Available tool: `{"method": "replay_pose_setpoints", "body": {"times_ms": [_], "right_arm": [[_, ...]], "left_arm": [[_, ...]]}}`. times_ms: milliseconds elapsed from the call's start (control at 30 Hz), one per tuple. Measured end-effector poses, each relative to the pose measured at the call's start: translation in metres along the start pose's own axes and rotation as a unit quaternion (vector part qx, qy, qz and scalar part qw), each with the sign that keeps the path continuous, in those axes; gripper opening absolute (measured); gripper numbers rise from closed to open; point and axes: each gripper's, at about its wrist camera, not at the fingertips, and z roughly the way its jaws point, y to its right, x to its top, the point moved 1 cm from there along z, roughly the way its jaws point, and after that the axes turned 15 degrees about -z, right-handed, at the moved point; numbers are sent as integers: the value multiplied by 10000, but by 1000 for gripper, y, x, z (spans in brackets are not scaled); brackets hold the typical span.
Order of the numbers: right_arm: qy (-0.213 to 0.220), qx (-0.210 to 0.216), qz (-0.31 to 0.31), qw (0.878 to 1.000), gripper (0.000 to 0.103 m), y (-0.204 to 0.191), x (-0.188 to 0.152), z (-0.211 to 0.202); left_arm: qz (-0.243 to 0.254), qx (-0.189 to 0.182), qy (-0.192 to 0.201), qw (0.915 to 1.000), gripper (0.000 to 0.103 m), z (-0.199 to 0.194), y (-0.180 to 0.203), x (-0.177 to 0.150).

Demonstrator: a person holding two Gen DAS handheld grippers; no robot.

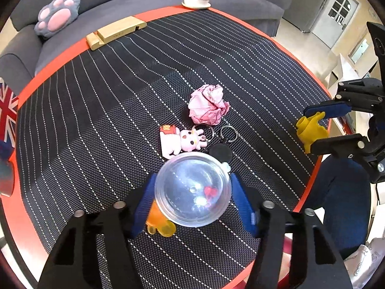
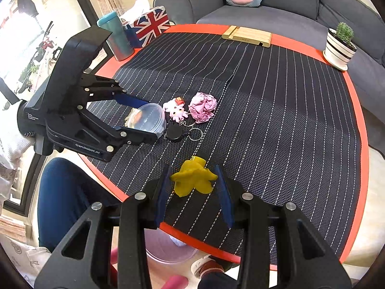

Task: Collect trash
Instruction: 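Grasp the clear round container with the left gripper while the right lifts the yellow star, then carry the yellow star and clear container over the trash bin with both grippers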

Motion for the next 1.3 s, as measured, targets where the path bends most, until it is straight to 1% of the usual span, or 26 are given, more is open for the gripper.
{"method": "replay_pose_setpoints", "body": {"times_ms": [267, 433, 633, 833, 1033, 1133, 1300], "right_arm": [[38, -13, 12, 10000, 37, 0, 2, 0], [116, -33, 16, 9999, 37, -2, 2, -6], [236, -89, -3, 9997, 37, -9, -1, -18], [404, -151, -29, 9991, 37, -20, -6, -37], [571, -235, -83, 9981, 37, -37, -17, -56], [686, -227, -123, 9973, 37, -49, -27, -65], [755, -222, -214, 9967, 37, -69, -44, -74]], "left_arm": [[-84, -9, 222, 9997, 59, -8, 1, 0], [-156, 10, 473, 9988, 59, -24, 4, -1], [-321, 19, 777, 9965, 59, -48, 8, -10], [-489, 48, 1064, 9931, 59, -75, 18, -28], [-647, 82, 1354, 9886, 59, -98, 29, -58], [-721, 33, 1454, 9867, 59, -105, 35, -72], [-789, -59, 1610, 9838, 59, -116, 47, -97]]}}
